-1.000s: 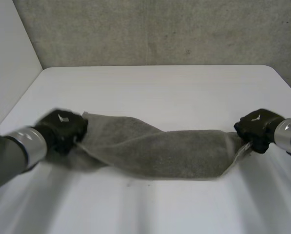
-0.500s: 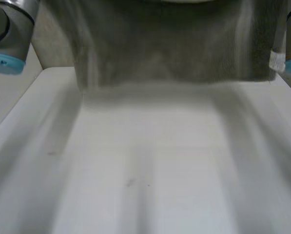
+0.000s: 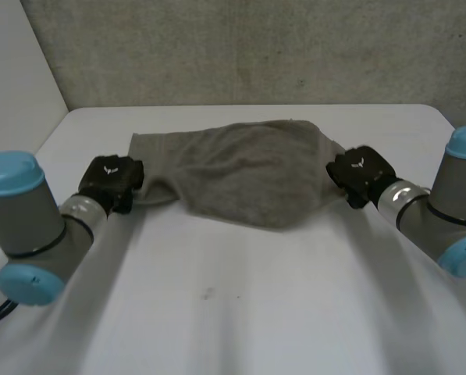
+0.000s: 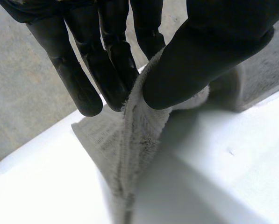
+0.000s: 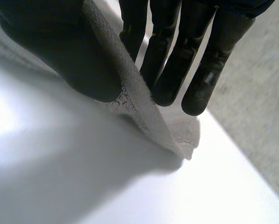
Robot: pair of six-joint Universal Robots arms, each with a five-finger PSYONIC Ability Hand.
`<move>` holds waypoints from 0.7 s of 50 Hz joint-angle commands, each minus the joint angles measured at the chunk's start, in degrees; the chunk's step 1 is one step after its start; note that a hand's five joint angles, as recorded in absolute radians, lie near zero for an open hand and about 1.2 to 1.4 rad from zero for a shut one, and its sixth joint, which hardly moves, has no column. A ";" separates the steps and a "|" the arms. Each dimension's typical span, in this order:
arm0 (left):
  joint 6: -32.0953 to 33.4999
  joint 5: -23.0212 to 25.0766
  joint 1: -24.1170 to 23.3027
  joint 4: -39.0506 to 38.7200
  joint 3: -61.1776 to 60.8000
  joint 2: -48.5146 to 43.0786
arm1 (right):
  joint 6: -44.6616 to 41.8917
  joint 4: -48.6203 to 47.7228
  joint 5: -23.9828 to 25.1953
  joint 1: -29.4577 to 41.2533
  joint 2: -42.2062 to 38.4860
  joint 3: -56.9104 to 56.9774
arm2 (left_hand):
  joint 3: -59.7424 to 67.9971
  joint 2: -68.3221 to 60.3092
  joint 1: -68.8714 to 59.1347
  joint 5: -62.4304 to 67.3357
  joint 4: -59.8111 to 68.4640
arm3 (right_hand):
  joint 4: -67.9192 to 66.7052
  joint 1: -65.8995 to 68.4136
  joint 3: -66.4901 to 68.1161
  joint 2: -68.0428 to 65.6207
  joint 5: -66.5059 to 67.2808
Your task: Fold the laundry
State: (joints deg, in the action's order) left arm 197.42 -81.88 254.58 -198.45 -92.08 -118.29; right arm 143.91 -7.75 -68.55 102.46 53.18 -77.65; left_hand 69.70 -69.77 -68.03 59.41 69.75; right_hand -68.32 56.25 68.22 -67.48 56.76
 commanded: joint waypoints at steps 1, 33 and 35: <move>-0.11 0.06 0.39 -0.19 -7.32 7.71 | 5.22 4.31 -2.46 -1.82 4.56 -5.05 | 10.30 -10.23 -11.97 10.59 10.25 | -8.39 20.46 8.49 -9.23 9.95; -0.37 0.15 0.74 -0.80 -10.22 13.00 | 5.61 -13.78 -5.10 -1.39 7.56 -23.33 | 10.30 -10.23 -11.97 10.59 10.25 | 32.00 -19.93 -31.90 31.16 -30.45; -0.37 0.15 0.74 -0.80 -10.22 13.00 | 4.47 -13.78 -5.10 -1.39 7.47 -23.51 | 10.30 -10.23 -11.97 10.59 10.25 | 30.83 -18.76 -30.73 29.99 -29.27</move>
State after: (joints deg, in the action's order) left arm 197.05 -81.74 255.26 -199.14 -102.34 -105.25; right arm 153.30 -21.71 -73.67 101.09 60.84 -100.53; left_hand 69.69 -69.77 -68.03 59.41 69.75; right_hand -32.24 28.64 32.15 -33.02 22.06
